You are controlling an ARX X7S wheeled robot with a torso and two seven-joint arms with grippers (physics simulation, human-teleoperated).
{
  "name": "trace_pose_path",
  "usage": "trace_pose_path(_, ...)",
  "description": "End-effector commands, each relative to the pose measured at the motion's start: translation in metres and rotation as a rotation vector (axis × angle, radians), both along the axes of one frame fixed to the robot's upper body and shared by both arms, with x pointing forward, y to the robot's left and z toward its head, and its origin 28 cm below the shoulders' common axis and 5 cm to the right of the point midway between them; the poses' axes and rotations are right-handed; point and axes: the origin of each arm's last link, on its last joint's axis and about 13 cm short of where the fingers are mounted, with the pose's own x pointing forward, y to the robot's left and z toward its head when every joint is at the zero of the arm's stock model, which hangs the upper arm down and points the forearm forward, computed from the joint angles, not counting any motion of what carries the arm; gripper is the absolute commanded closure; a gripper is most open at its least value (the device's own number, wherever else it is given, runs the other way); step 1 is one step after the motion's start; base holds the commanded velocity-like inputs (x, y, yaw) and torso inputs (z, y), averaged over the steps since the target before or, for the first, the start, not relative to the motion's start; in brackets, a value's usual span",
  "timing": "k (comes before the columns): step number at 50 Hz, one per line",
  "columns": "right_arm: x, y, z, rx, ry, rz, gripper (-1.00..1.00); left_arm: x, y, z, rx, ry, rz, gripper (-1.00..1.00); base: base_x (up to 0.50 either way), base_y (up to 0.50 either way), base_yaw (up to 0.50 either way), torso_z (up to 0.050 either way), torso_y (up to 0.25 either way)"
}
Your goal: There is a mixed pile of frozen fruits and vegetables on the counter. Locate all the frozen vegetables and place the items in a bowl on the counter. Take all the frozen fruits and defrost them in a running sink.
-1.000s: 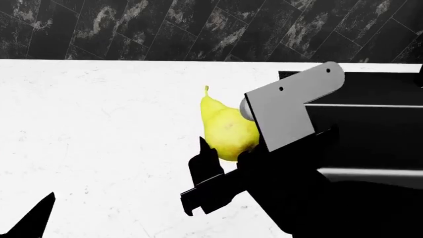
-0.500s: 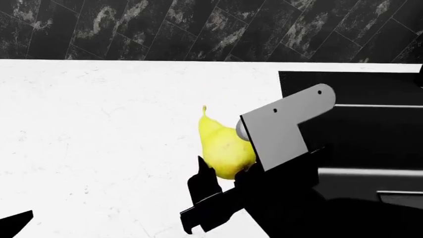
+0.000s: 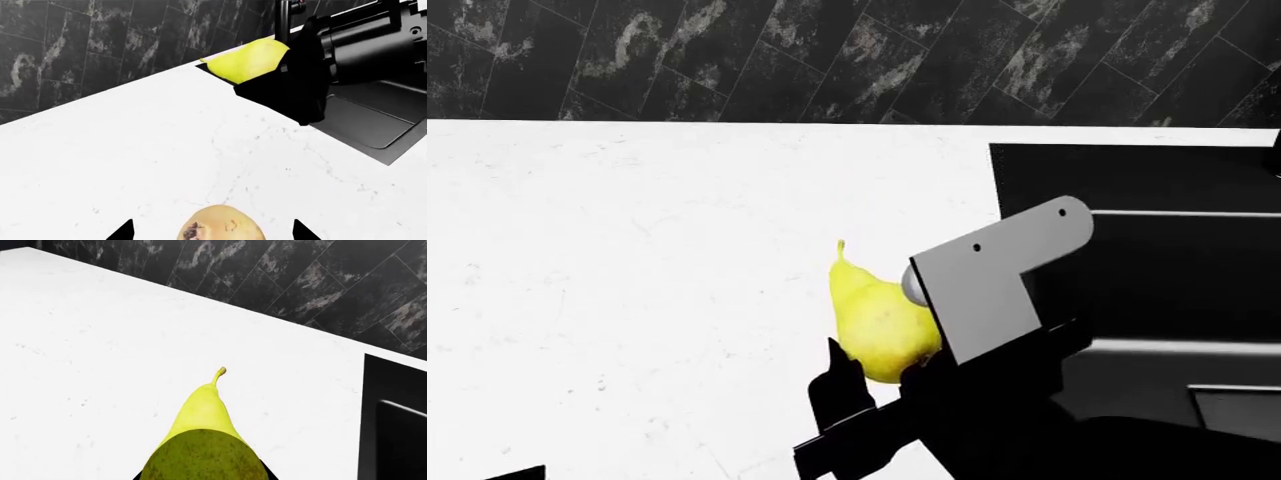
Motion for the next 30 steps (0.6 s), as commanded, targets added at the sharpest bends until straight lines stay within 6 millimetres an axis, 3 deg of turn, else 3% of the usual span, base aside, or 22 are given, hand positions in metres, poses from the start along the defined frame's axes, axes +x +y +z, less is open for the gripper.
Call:
trace_pose_path(1, 0.001, -0.001, -0.005, -0.012, -0.001, 0.007, 1.00, 0.005, -0.009, -0.008, -0.001, 0.025, -0.013, -1.00, 0.00, 0.00, 0.00, 0.000, 0.000)
trace_pose_path(30, -0.001, -0.001, -0.018, -0.005, 0.024, 0.007, 1.00, 0.018, -0.015, -0.031, 0.025, 0.069, -0.004, -1.00, 0.00, 0.00, 0.00, 0.000, 0.000)
